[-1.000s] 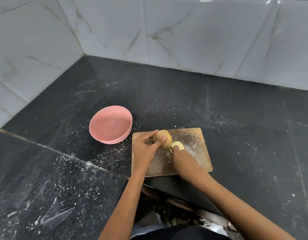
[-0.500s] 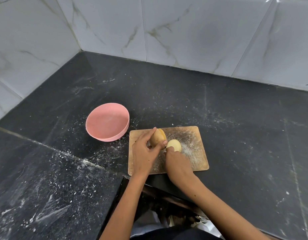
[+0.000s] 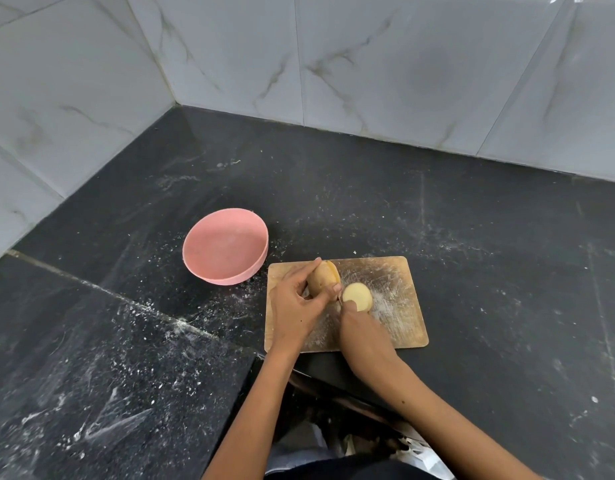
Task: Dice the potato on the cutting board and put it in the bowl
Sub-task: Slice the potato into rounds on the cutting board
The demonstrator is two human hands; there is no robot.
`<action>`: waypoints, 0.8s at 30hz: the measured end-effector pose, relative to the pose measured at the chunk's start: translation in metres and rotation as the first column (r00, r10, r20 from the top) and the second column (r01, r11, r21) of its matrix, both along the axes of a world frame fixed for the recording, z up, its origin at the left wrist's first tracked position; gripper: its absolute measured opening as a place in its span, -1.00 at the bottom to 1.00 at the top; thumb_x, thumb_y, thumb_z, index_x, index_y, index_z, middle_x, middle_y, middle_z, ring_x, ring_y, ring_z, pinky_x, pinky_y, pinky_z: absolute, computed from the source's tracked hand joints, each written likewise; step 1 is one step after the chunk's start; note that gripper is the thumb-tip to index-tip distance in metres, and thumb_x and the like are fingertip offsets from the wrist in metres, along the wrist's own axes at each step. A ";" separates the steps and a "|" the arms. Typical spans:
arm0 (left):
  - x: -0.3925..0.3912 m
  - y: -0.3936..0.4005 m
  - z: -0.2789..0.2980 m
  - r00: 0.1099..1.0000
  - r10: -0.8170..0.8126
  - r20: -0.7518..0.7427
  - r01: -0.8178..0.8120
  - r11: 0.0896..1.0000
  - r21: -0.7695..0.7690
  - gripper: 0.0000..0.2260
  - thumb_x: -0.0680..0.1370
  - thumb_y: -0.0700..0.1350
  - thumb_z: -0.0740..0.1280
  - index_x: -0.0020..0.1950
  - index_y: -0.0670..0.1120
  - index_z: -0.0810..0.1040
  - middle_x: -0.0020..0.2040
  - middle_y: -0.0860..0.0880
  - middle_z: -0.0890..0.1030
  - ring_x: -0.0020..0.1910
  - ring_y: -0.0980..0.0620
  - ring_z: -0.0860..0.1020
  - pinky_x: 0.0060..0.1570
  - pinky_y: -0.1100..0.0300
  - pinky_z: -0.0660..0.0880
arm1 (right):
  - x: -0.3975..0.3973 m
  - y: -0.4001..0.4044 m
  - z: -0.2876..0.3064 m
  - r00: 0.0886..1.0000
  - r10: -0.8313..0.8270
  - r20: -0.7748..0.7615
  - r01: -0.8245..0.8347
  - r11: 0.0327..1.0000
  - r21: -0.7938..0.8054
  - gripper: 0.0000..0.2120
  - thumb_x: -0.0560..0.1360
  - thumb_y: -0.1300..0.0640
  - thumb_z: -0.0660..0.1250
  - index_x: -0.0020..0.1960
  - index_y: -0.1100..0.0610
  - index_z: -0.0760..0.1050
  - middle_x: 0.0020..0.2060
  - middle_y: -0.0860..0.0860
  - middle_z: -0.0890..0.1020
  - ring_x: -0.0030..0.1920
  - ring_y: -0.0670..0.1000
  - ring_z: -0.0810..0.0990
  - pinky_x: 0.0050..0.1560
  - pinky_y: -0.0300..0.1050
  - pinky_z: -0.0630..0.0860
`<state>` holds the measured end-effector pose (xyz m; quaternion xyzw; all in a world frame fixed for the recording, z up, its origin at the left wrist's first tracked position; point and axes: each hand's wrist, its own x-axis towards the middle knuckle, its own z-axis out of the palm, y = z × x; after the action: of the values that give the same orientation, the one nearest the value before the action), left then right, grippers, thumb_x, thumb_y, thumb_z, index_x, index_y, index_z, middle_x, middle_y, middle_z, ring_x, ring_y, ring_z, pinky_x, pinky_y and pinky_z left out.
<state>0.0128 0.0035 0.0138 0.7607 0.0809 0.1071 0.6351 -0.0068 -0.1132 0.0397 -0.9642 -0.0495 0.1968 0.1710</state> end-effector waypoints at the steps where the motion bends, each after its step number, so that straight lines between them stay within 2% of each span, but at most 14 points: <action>1: 0.000 0.001 0.000 1.000 0.000 -0.009 0.000 1.000 -0.009 -0.55 0.35 -0.21 0.58 0.22 -0.10 0.60 0.11 0.03 0.64 0.13 0.14 0.59 0.08 0.32 0.51 | -0.006 -0.002 -0.001 1.000 0.006 0.008 -0.006 1.000 -0.014 -0.75 0.62 0.31 -0.05 0.26 0.21 0.26 0.12 0.19 0.55 0.12 0.21 0.54 -0.09 -0.02 0.36; 8: 0.003 0.006 -0.002 0.997 0.011 -0.075 -0.019 0.994 -0.112 -0.53 0.36 -0.28 0.56 0.24 -0.17 0.58 0.10 -0.06 0.66 0.12 0.06 0.62 0.16 0.13 0.55 | 0.015 0.006 0.002 1.000 0.015 -0.003 -0.015 0.997 0.075 -0.72 0.60 0.33 -0.03 0.28 0.23 0.27 0.10 0.19 0.56 0.07 0.21 0.56 -0.11 -0.04 0.35; 12: 0.002 0.006 -0.003 0.996 0.008 -0.089 -0.022 0.989 -0.149 -0.55 0.37 -0.25 0.56 0.23 -0.11 0.58 0.10 -0.07 0.67 0.11 0.02 0.63 0.16 0.02 0.56 | -0.008 -0.004 0.000 0.998 0.058 -0.008 -0.059 0.997 -0.044 -0.72 0.59 0.37 -0.03 0.26 0.24 0.25 0.11 0.20 0.55 0.11 0.22 0.54 -0.12 -0.03 0.33; 14: 0.003 0.007 -0.003 0.995 0.007 -0.100 -0.024 0.986 -0.164 -0.55 0.37 -0.24 0.56 0.23 -0.11 0.59 0.11 -0.07 0.66 0.12 0.02 0.63 0.17 0.00 0.55 | -0.011 -0.006 0.000 0.998 0.060 -0.014 -0.061 0.997 -0.054 -0.72 0.58 0.38 -0.04 0.25 0.24 0.25 0.11 0.21 0.55 0.11 0.23 0.54 -0.11 -0.02 0.35; 17: 0.004 0.011 -0.003 0.994 0.018 -0.105 -0.037 0.983 -0.180 -0.56 0.37 -0.24 0.56 0.23 -0.12 0.59 0.10 -0.03 0.66 0.11 0.04 0.63 0.15 0.05 0.56 | 0.005 -0.001 0.001 0.998 0.058 -0.015 -0.058 0.998 -0.001 -0.73 0.59 0.36 -0.03 0.26 0.25 0.25 0.10 0.21 0.55 0.09 0.22 0.55 -0.12 -0.03 0.34; 20: 0.003 0.012 -0.002 0.994 0.025 -0.104 -0.044 0.983 -0.178 -0.55 0.38 -0.27 0.54 0.25 -0.19 0.58 0.08 0.00 0.66 0.10 0.08 0.63 0.09 0.19 0.56 | 0.014 0.005 -0.001 0.998 0.057 -0.021 -0.056 0.997 0.055 -0.71 0.59 0.34 -0.01 0.30 0.25 0.25 0.09 0.20 0.56 0.08 0.21 0.56 -0.13 -0.04 0.35; 24: 0.002 0.011 -0.001 0.993 -0.003 -0.114 -0.019 0.981 -0.195 -0.55 0.37 -0.30 0.53 0.25 -0.20 0.58 0.02 0.11 0.67 0.05 0.12 0.64 0.09 0.21 0.57 | -0.002 -0.002 -0.007 0.998 0.065 -0.012 -0.065 0.998 -0.006 -0.78 0.63 0.29 -0.03 0.23 0.22 0.28 0.11 0.19 0.55 0.10 0.20 0.54 -0.11 -0.04 0.31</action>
<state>0.0152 0.0147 0.0127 0.6991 0.1301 0.0576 0.7007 -0.0093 -0.1154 0.0328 -0.9615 -0.0790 0.2079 0.1616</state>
